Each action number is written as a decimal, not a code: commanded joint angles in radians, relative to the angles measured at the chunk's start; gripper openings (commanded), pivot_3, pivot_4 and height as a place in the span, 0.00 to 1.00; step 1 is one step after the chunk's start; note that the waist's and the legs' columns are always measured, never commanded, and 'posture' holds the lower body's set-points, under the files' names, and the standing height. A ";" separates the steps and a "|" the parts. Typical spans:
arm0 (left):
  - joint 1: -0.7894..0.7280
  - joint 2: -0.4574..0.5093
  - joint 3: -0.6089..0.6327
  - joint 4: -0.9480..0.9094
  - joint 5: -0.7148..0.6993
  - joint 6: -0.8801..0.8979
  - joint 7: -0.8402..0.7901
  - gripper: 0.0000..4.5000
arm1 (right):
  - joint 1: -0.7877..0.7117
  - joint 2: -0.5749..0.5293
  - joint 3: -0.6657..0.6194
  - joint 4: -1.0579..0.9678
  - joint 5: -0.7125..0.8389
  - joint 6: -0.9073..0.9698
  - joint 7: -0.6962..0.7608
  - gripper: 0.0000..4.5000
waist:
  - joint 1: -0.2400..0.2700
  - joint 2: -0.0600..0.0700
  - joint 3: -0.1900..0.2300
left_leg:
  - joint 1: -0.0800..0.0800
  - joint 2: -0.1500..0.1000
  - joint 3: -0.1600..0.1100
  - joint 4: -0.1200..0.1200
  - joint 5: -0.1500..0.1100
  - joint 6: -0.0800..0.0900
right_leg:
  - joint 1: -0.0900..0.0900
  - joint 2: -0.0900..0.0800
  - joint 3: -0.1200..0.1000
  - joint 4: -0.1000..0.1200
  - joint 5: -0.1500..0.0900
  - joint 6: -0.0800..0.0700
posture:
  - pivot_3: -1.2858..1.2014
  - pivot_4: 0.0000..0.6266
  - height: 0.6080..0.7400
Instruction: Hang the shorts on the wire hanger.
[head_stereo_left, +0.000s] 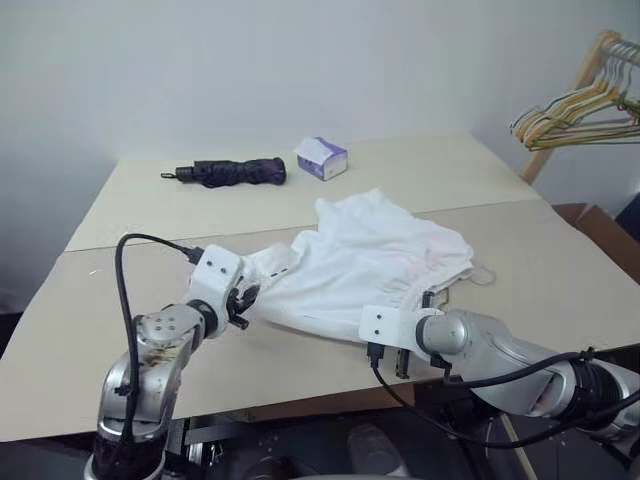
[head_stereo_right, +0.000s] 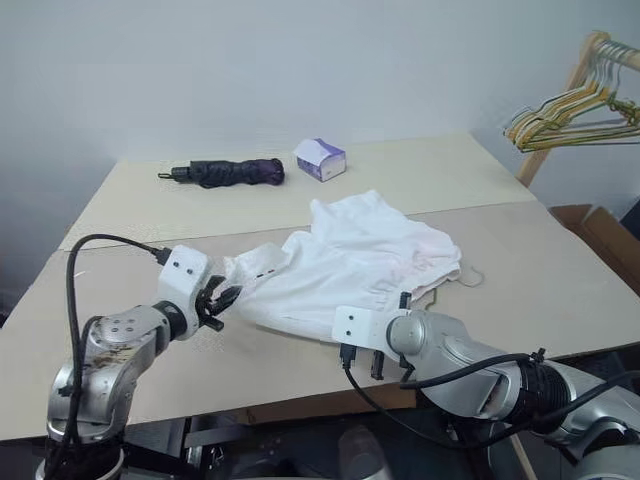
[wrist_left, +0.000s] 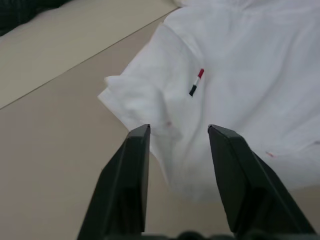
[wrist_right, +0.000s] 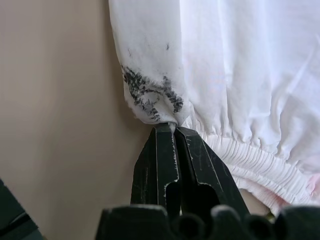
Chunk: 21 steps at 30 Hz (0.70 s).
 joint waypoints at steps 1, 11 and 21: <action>-0.006 0.041 0.068 -0.059 -0.047 -0.004 -0.025 0.72 | -0.008 -0.002 -0.010 -0.010 -0.025 -0.024 0.008 0.00 | 0.013 0.000 0.000 | 0.000 0.000 0.000 0.000 0.000 0.000 | 0.000 0.000 0.000 0.000 0.000 0.000 | 0.38 0.04 1.00; 0.115 0.459 0.176 0.223 -0.133 -0.858 -0.569 1.00 | 0.009 -0.008 -0.017 0.005 -0.051 -0.061 0.027 0.00 | 0.046 0.004 0.001 | 0.000 0.004 0.002 -0.004 -0.002 -0.004 | -0.002 0.002 0.000 -0.006 0.004 -0.011 | 0.38 0.02 1.00; -0.259 0.514 -0.150 0.997 0.273 -1.779 -0.517 1.00 | 0.027 -0.009 -0.039 0.015 -0.085 -0.089 0.049 0.00 | 0.090 0.004 0.001 | 0.000 0.004 0.002 -0.009 -0.002 -0.004 | -0.005 0.001 0.001 -0.007 0.005 -0.011 | 0.37 0.00 1.00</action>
